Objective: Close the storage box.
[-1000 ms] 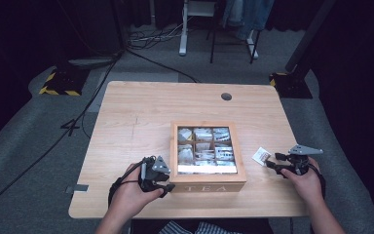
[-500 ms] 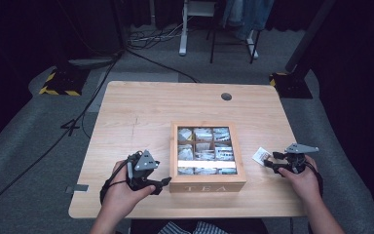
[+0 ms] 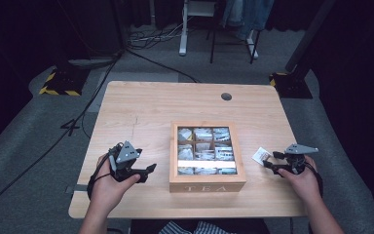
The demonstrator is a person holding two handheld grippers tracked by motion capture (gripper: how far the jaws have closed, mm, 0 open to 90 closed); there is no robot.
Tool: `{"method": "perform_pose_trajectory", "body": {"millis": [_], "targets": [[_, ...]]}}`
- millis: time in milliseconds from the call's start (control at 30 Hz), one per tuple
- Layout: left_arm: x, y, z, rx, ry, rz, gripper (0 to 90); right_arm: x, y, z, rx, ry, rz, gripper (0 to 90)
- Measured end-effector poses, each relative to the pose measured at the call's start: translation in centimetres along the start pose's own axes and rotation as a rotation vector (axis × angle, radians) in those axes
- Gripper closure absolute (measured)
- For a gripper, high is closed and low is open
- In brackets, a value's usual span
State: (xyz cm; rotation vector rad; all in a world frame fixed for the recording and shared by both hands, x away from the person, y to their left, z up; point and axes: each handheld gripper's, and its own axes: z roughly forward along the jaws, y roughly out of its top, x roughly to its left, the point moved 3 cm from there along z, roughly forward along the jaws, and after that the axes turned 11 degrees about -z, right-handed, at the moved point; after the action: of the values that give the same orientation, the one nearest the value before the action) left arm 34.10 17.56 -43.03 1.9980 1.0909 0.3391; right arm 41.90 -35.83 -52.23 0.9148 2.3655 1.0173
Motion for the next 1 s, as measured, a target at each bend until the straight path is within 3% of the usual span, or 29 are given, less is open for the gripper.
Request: {"method": "perform_pose_trajectory", "body": {"millis": [233, 400, 500, 533, 600, 633, 733, 1000], "targets": [[2.3, -0.6, 0.9, -0.012, 0.014, -0.004, 28.7, 0.3, 0.1, 0.1, 0.014, -0.012, -0.037, 30.6], [4.0, -1.5, 1.7, -0.008, 0.014, -0.037, 28.6, 0.3, 0.1, 0.1, 0.013, -0.012, -0.037, 30.6], [4.7, -2.1, 2.3, -0.042, -0.027, -0.072, 29.3, 0.3, 0.1, 0.1, 0.013, -0.012, -0.037, 30.6], [5.1, -2.2, 2.5, -0.049, -0.024, -0.071, 29.5, 0.3, 0.1, 0.1, 0.013, -0.011, -0.037, 30.6], [5.5, -2.5, 3.0, -0.04, 0.047, -0.058, 29.5, 0.3, 0.1, 0.1, 0.013, -0.011, -0.037, 30.6], [5.7, -2.6, 3.1, -0.041, 0.052, -0.055, 28.6, 0.3, 0.1, 0.1, 0.013, -0.011, -0.037, 30.6], [6.2, -3.1, 3.6, -0.053, 0.029, -0.073, 29.0, 0.3, 0.1, 0.1, 0.013, -0.01, -0.035, 30.6], [6.9, -4.1, 4.5, -0.013, 0.049, -0.062, 27.3, 0.3, 0.1, 0.1, 0.013, -0.01, -0.035, 30.6]]}}
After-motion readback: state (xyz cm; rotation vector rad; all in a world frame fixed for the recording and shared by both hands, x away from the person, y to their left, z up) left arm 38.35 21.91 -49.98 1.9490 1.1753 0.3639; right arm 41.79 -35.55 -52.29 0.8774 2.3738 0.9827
